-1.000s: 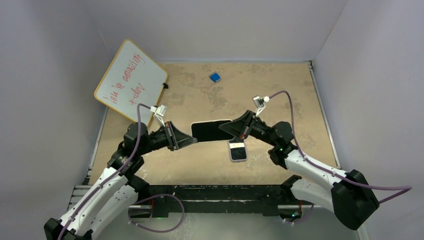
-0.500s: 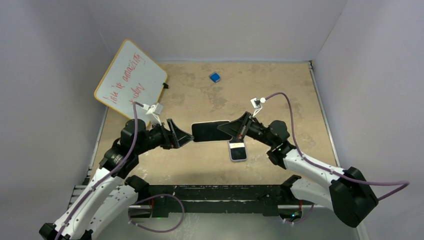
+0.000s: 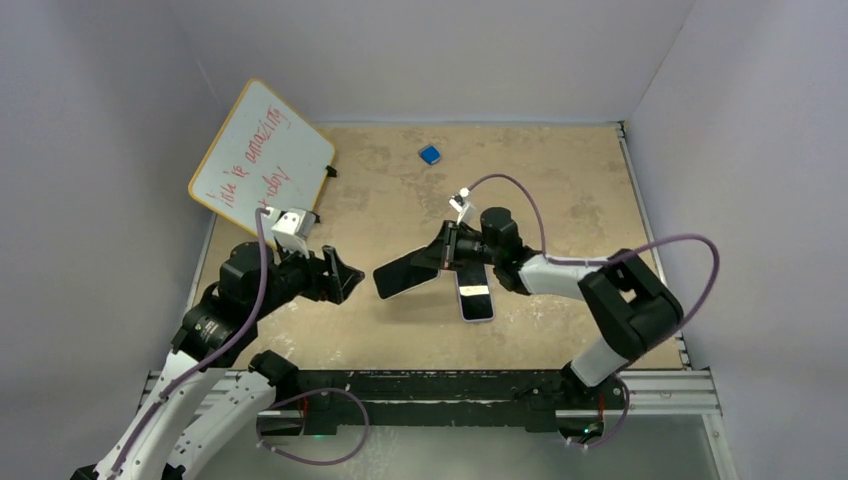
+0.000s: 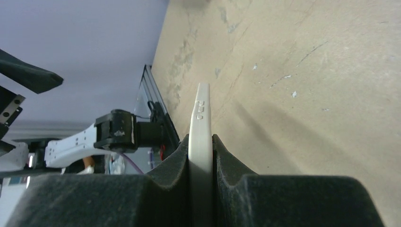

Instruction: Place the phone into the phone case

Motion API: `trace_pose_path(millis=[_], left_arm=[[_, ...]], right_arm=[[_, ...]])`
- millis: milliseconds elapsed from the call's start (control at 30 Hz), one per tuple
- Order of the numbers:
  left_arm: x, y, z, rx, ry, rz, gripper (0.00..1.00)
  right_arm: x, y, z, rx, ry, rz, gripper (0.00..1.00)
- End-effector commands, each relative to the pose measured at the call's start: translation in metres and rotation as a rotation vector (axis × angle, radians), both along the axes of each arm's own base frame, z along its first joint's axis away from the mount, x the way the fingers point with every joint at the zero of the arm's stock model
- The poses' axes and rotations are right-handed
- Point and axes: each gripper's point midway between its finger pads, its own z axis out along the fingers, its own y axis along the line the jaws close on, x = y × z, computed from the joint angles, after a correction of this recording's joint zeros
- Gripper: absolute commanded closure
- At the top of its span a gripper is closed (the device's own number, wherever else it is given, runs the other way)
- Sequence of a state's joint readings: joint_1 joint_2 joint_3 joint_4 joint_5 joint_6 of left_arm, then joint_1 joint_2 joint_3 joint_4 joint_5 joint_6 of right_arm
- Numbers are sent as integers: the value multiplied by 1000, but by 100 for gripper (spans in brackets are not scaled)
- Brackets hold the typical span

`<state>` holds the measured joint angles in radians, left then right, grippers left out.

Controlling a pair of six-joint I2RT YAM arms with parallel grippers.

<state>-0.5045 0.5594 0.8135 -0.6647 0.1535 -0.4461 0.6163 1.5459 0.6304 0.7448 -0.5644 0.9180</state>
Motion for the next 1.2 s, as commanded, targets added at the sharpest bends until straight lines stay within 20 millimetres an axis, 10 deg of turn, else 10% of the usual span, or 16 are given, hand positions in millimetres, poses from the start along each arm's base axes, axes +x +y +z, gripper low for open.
trace_pose_path(millis=[0, 467, 667, 967, 1167], left_arm=[[3, 7, 2, 46, -62, 3, 16], [4, 8, -2, 50, -48, 10, 16], [5, 12, -5, 56, -37, 38, 16], [7, 13, -5, 68, -28, 49, 16], [5, 16, 0, 60, -46, 60, 16]], right_arm=[[-14, 22, 19, 43, -61, 256, 100], [-6, 48, -55, -28, 128, 317, 97], [-3, 46, -70, -74, 154, 291, 59], [17, 44, -66, -160, 130, 229, 37], [31, 28, -53, -239, 88, 150, 2]])
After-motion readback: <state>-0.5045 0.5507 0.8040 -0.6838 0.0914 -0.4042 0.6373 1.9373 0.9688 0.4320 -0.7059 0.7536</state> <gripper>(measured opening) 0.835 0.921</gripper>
